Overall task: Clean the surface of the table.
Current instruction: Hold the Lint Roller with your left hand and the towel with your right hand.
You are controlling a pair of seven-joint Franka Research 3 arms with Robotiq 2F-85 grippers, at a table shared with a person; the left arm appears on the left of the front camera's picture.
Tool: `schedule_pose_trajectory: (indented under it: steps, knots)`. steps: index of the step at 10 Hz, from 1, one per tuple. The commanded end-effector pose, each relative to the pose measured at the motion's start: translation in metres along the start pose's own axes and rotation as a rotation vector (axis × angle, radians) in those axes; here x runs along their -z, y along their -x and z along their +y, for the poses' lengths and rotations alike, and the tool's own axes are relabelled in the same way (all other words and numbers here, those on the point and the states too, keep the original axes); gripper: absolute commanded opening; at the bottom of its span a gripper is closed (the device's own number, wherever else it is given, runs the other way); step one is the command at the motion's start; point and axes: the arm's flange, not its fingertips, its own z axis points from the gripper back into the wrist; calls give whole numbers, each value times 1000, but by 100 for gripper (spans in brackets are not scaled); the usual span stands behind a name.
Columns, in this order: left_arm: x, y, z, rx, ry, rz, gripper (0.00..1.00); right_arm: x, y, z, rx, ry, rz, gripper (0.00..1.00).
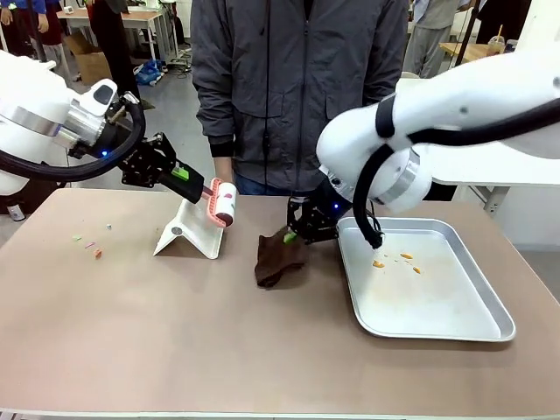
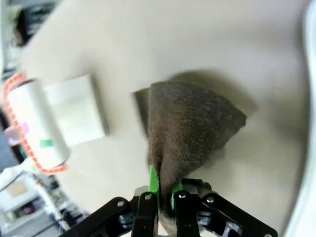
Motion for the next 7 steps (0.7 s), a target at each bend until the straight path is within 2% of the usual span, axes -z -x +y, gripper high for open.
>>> schedule_pose_trajectory:
  steps: [1,2,3,4,6,7]
  knots:
    - [-15,14,9,0,155,3,0,-12,15,-37,-77,-288,127,0]
    - [-26,18,13,4,190,52,0,-13,15,-39,-56,-319,138,0]
    - [-39,22,22,-20,190,64,0,-15,18,-41,-101,-370,190,0]
    - [-53,26,32,-41,217,61,0,-19,20,-46,-112,-409,201,0]
    - [-97,42,47,-21,322,49,0,-39,36,-54,-146,-569,266,0]
    - [-118,55,53,35,387,64,0,-54,51,-54,-140,-592,233,0]
